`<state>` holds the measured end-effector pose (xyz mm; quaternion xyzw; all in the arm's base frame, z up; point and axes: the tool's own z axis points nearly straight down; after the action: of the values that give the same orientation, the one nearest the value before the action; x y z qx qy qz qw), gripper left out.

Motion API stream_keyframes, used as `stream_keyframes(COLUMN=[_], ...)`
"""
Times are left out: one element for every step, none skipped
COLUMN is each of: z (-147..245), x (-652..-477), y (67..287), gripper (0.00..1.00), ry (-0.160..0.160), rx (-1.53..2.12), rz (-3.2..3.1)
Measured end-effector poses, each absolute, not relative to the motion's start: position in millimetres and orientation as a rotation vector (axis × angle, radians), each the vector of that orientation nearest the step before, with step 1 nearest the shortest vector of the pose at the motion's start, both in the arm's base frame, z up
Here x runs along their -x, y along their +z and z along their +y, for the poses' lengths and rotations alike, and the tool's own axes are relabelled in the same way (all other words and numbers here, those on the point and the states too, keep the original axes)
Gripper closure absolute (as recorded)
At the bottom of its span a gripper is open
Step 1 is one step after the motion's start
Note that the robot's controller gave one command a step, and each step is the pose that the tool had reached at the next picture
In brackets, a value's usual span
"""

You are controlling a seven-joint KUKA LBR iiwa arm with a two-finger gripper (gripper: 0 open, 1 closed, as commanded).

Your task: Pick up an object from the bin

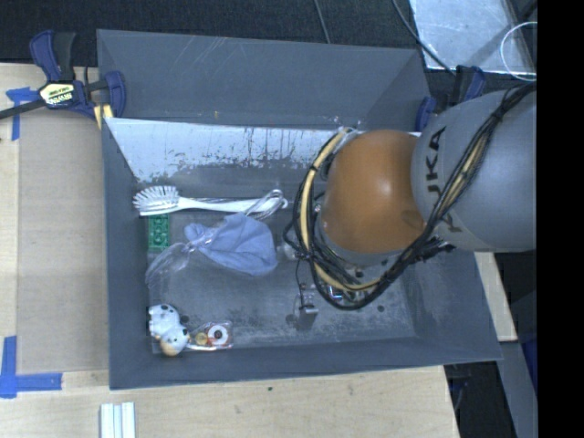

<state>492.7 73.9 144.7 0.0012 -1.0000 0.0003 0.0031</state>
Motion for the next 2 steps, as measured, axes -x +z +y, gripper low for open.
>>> stream_keyframes(z=[73.6,123.3], x=[-494.6,-582.8], y=[149.2,71.4], gripper=[0.0,0.0], ry=[-0.001,-0.002], rx=[0.001,-0.093], rz=[-3.144,-3.141])
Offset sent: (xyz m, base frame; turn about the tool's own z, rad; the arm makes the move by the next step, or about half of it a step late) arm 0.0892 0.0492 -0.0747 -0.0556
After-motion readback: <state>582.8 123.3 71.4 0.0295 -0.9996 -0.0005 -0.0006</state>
